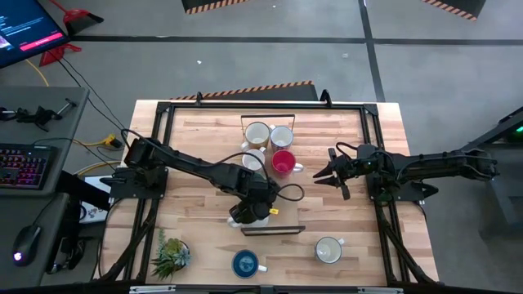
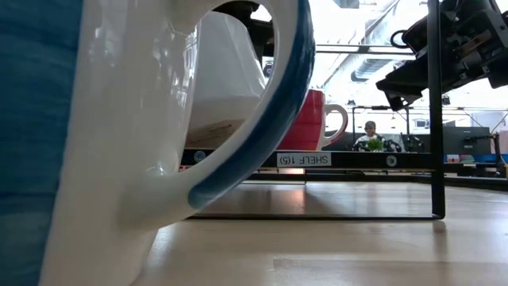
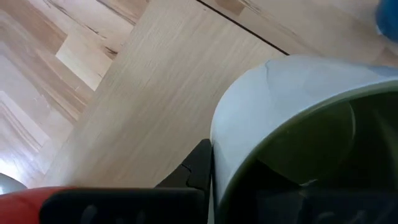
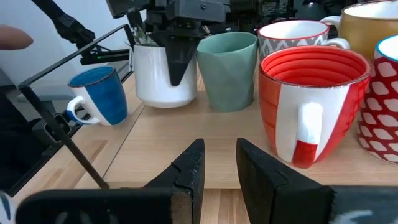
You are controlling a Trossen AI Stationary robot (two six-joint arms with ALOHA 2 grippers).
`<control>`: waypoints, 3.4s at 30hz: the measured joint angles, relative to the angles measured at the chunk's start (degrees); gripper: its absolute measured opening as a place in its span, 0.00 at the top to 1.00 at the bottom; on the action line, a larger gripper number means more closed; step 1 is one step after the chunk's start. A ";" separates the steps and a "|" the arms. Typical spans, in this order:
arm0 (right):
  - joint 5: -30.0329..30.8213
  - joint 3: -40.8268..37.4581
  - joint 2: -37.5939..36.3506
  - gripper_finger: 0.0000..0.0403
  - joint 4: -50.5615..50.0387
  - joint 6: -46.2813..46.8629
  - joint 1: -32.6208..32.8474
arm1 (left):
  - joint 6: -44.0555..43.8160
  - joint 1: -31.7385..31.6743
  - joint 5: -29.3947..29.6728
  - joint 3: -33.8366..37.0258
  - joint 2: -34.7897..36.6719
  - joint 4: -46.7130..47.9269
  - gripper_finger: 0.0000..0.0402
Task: Place coffee mugs
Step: Put the white mug on the shelf, then put the white and blue patterned mug on the shelf
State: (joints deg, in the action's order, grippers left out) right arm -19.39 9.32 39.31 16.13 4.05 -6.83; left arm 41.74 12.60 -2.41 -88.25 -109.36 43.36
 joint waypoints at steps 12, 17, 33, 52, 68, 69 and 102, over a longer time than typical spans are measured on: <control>-0.73 0.00 0.00 0.82 -0.01 0.00 0.02 | -0.99 -0.22 2.00 -0.02 0.00 -2.57 0.91; -0.73 0.00 0.00 0.82 -0.05 0.00 0.00 | -1.60 -0.22 3.12 -0.05 0.46 -2.58 0.90; -0.75 0.00 0.00 0.82 -0.21 0.44 0.00 | -5.70 -0.21 3.09 -0.08 0.68 -1.02 0.90; -2.15 0.00 -0.02 0.82 -0.47 1.09 0.02 | -8.66 -0.17 3.05 -1.26 0.68 0.89 0.89; -3.55 0.00 -0.02 0.82 -0.47 1.08 0.02 | -10.17 -0.04 6.14 -3.35 0.68 4.01 0.72; -3.55 0.00 -0.02 0.82 -0.47 1.09 0.02 | -10.19 -0.04 6.26 -4.04 0.68 4.58 0.71; -3.52 -0.01 0.00 0.82 -3.10 1.07 0.00 | -30.91 -11.28 3.47 -7.69 17.67 44.63 0.68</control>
State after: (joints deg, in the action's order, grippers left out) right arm -22.92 9.31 39.31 13.03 5.13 -6.82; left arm 10.83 1.32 1.06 -95.94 -91.69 88.00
